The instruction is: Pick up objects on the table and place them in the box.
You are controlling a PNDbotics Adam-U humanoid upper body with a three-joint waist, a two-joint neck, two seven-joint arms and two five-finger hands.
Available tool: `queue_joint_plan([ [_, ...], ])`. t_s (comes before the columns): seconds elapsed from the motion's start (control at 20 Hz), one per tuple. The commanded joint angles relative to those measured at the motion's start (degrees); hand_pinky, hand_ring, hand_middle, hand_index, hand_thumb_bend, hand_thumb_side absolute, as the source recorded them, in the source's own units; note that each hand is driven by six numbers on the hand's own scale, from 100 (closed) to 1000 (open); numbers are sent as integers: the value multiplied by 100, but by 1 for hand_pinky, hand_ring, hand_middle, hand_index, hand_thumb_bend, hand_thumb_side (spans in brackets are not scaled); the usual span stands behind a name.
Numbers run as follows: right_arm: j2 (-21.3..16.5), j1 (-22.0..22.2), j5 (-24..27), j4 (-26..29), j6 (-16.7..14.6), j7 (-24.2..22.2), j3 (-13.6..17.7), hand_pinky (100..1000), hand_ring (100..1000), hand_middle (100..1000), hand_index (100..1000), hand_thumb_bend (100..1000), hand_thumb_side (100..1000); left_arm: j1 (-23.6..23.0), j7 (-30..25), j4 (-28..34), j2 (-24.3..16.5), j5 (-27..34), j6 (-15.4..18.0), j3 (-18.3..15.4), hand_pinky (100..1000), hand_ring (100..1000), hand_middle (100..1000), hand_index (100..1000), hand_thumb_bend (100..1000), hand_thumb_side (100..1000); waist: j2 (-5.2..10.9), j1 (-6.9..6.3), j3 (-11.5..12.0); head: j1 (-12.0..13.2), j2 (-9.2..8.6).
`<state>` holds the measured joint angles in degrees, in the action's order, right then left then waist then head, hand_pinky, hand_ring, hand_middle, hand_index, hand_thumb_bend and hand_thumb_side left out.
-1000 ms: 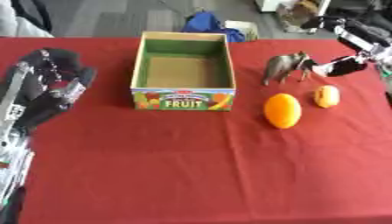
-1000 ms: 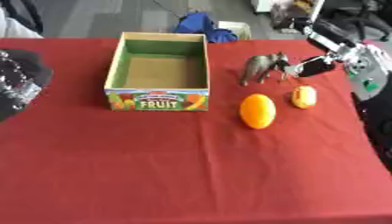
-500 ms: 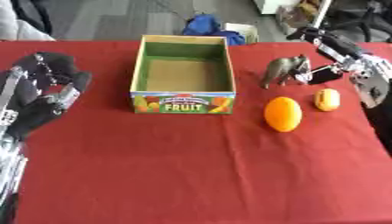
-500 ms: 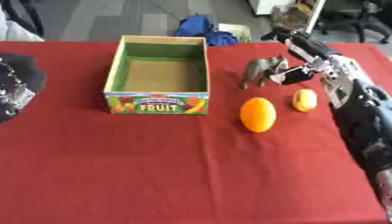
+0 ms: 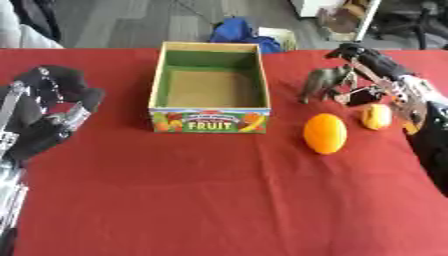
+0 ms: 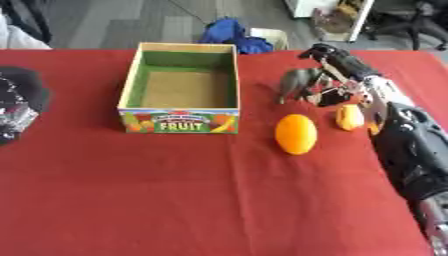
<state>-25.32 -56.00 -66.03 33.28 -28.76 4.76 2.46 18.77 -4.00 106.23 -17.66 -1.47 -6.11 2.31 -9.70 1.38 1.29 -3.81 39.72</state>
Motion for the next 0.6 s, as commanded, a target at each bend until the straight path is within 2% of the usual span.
queue_joint_plan([
  [0.05,-88,-149,-295,-46,234,167,54,913,1000,838,895,377,100,106,-24,140,-121,34,3,5,621,629,552,669,536,366,64,-13,15,-31,-72],
  [0.35,-30,-135,-728,-142,568,425,56,906,1000,825,876,380,111,119,-31,147,-119,30,2,10,620,629,552,669,535,367,31,-24,52,-57,-109],
  [0.4,-14,-132,-766,-162,577,427,55,903,1000,813,855,396,115,122,-31,149,-118,31,2,10,620,629,552,669,535,366,25,-27,57,-61,-117],
  [0.6,44,-116,-831,-199,566,429,51,876,981,736,784,370,117,128,-35,151,-110,32,1,12,620,630,552,670,534,368,12,-35,67,-80,-129],
])
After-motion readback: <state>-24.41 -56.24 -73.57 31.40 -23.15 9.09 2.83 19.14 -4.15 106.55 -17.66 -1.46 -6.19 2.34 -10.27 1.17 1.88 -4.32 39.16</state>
